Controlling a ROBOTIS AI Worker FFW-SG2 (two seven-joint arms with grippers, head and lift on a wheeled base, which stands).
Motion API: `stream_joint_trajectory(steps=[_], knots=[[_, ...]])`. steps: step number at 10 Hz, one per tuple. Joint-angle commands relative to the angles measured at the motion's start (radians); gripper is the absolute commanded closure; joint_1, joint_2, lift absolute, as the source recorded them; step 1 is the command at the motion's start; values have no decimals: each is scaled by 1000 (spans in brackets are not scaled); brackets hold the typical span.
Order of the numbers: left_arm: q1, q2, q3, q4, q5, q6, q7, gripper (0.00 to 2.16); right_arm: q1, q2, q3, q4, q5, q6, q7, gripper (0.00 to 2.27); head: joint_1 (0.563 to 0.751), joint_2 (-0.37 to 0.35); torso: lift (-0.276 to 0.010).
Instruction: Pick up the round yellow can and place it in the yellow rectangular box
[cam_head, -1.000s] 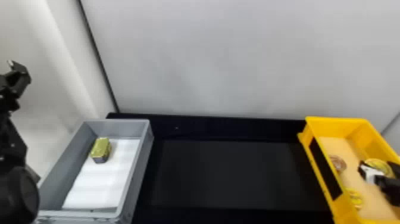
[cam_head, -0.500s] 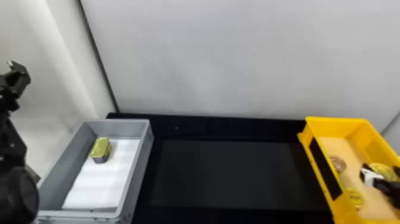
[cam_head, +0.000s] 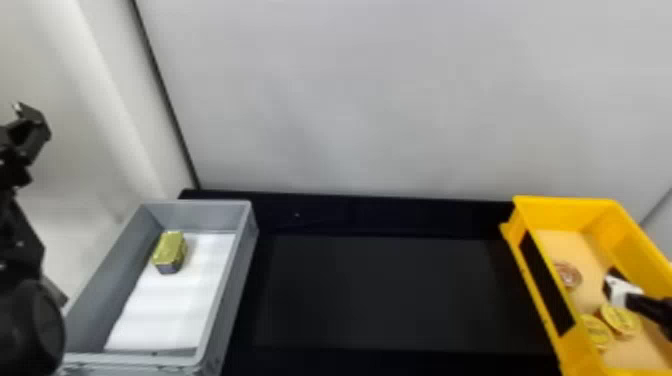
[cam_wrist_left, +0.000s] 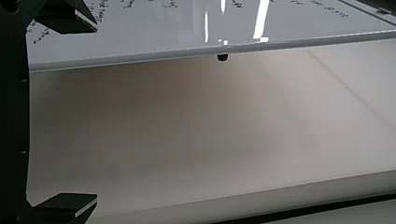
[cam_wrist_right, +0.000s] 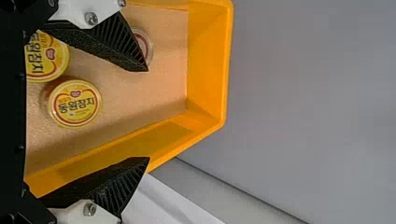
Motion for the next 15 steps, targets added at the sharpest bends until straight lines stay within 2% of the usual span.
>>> stream_joint_trajectory(steps=[1,4,7,8,9,11,15], knots=[[1,-3,1,0,0,0,0,16,-7,-3,-40,-76,-9,-44,2,133,694,14,-61],[3,-3,1,0,0,0,0,16,-8,-12,-146,-200,14,-103,-12,134,694,14,-61],[3,-3,1,-2,-2,0,0,16,-25,-17,-239,-266,14,-205,-15,136,694,14,-61],[3,-3,1,-3,0,0,0,16,-25,-16,-256,-292,11,-247,-44,136,694,14,-61],[3,-3,3,-3,-2,0,0,16,-20,-14,-256,-329,0,-290,-132,136,694,14,-61],[5,-3,3,-3,-2,-2,0,16,-33,-22,-273,-389,-14,-318,-165,136,694,14,-61],[6,-3,7,-3,-3,-6,2,16,-62,-78,-288,-476,-104,-370,-261,136,694,14,-61]])
